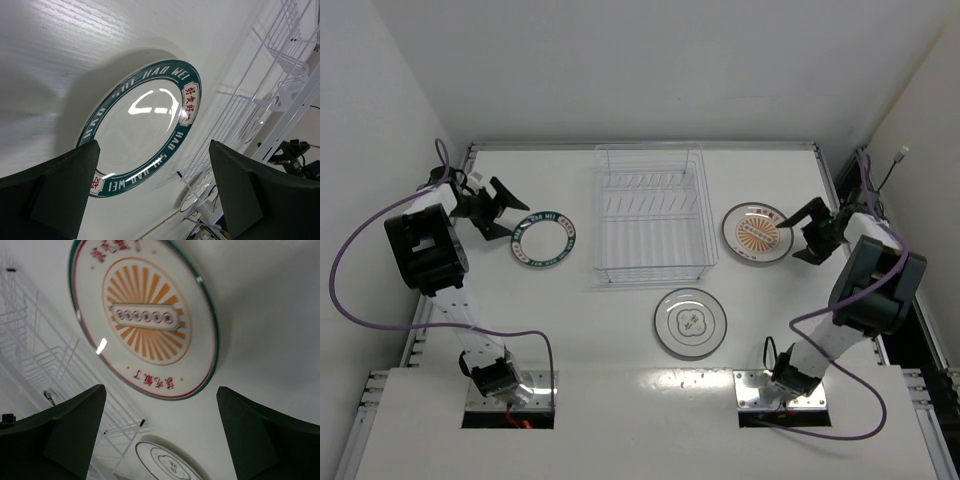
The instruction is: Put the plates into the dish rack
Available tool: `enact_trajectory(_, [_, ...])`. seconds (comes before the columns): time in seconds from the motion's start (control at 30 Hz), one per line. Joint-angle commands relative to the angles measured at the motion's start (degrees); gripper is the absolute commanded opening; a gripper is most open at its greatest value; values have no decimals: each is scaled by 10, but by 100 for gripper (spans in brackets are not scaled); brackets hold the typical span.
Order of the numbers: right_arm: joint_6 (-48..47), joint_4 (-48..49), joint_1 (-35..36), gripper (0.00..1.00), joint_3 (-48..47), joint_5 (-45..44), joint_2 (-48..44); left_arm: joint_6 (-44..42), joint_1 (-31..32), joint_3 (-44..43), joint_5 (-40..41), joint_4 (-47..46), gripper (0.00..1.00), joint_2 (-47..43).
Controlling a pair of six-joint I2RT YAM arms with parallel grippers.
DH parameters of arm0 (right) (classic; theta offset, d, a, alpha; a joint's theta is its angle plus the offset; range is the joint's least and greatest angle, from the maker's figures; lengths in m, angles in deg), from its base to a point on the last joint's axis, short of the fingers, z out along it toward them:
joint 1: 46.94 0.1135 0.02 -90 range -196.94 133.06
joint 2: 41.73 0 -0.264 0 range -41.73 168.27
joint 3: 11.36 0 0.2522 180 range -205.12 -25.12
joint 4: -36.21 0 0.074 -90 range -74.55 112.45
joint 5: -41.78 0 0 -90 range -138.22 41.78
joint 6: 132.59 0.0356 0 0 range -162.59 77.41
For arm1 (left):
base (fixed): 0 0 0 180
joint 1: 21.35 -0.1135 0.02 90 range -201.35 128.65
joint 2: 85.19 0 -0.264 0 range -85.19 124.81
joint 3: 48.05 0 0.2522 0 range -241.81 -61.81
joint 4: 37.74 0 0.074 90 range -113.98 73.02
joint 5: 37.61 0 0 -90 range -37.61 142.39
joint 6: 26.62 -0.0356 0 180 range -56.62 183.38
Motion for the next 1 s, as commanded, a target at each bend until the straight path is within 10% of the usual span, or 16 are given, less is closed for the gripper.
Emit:
enact_trajectory(0.0, [1, 17, -29, 87, -12, 12, 57, 2, -2, 5, -17, -18, 90, -31])
enact_trajectory(0.27, [-27, 10, -43, 79, -39, 28, 112, -3, -12, 22, -17, -18, 90, -41])
enact_trajectory(0.67, [-45, -22, -18, 2, -147, 77, 228, -3, -12, 32, -17, -18, 90, -41])
enact_trajectory(0.97, [-40, -21, 13, 0, -190, 14, 79, -9, -12, 32, -3, -13, 90, -41])
